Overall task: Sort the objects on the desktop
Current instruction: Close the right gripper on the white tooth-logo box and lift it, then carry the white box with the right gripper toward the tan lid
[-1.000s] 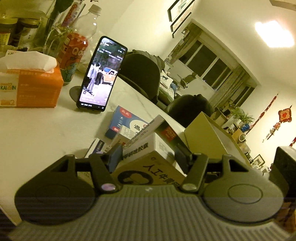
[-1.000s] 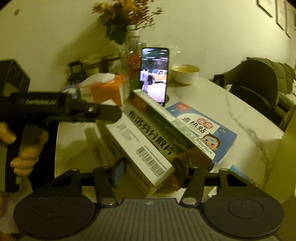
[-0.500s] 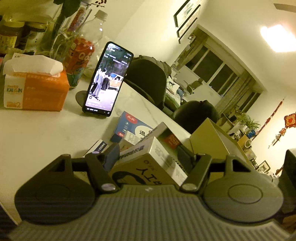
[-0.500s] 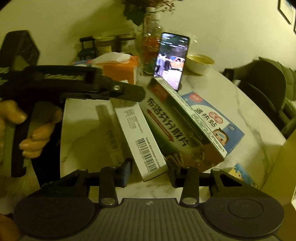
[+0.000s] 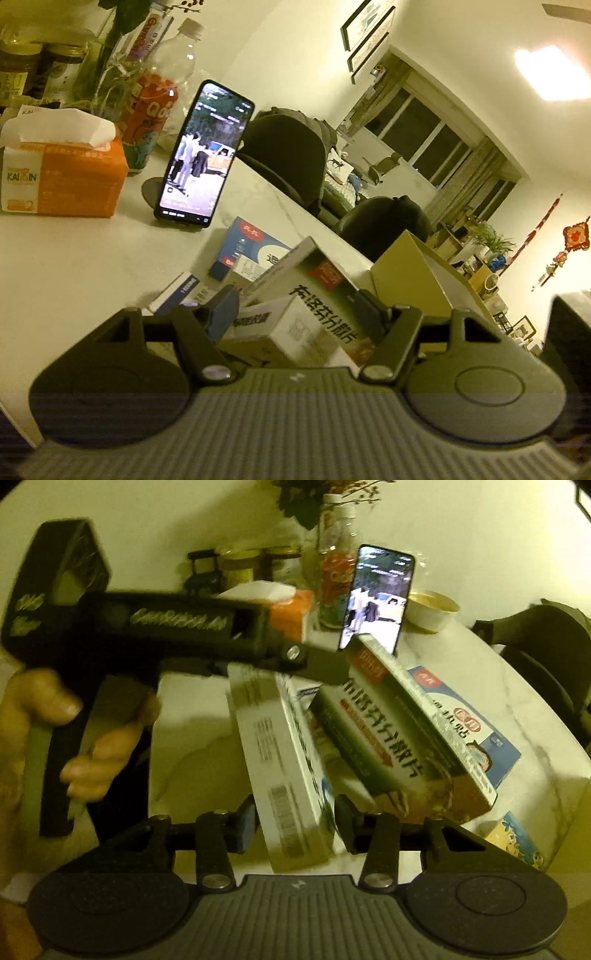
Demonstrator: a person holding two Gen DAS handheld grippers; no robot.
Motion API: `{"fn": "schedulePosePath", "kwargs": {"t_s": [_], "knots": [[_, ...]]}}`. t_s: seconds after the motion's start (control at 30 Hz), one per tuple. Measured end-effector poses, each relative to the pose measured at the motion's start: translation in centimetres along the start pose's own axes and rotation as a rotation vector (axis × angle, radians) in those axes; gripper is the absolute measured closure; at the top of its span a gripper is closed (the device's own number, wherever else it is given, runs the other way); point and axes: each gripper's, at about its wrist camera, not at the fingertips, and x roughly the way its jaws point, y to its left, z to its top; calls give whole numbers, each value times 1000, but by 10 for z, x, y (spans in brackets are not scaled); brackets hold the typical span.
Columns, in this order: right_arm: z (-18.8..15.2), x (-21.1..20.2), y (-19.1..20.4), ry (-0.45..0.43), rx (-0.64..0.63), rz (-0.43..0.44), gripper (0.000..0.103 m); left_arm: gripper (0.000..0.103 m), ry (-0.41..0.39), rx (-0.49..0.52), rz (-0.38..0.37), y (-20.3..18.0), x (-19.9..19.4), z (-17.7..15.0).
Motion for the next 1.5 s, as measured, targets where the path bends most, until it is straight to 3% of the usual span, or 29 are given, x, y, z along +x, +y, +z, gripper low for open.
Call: {"fn": "schedulePosePath", "kwargs": {"t_s": [0.13,0.2,0.63,1.0,1.27,1.5], "knots": [[7,8,-5,-19,36,-17,63,33,-11,2,-8,-2,-4,0],[7,7,-6,-33,46,-16,71,27,-11,-10,-19,-1,-7,1],[5,-32,-25,-136,103,-57,71,20,-10,-26,-12,1,-11,-1],[6,-82,-59,-252,231,-114,71,18,12,-18,-17,-4,-8,-7],[0,-128,-97,-348,330,-211,71,17,38,-1,-31,-12,-1,-14],[-14,-161,-122,-380,375,-313,71,17,70,16,-55,-23,12,-22]]}}
